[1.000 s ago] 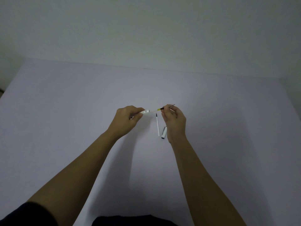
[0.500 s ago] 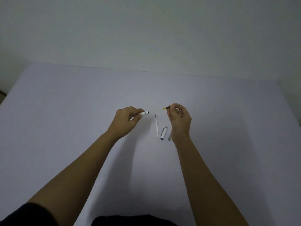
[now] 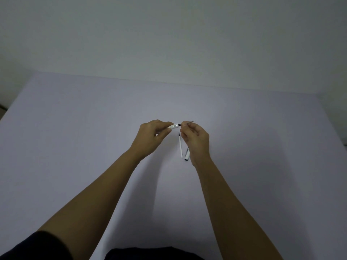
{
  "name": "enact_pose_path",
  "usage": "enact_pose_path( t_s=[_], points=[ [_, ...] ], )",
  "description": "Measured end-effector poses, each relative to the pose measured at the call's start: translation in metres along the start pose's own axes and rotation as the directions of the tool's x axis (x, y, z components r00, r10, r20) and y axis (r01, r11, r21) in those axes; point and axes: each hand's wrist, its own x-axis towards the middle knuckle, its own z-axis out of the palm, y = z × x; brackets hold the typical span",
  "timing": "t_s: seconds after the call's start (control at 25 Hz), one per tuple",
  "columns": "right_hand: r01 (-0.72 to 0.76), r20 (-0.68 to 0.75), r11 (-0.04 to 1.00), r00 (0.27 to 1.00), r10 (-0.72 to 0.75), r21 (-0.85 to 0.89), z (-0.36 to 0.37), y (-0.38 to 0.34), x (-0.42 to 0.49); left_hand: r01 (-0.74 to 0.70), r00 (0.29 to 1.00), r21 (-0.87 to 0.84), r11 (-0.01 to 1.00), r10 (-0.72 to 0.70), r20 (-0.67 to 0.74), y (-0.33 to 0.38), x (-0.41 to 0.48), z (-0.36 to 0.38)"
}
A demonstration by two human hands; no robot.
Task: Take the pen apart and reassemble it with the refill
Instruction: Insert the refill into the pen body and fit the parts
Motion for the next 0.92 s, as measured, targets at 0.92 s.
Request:
enact_pose_path(
  t_s=[0.92],
  points=[
    [-0.313,-0.338,0.539,0.940,0.056,-0.782,-0.080,0.067,0.023,0.073,0.997,-0.047,0.996,-0.075,-0.028,-0.014,-0.003,-0.009]
  ],
)
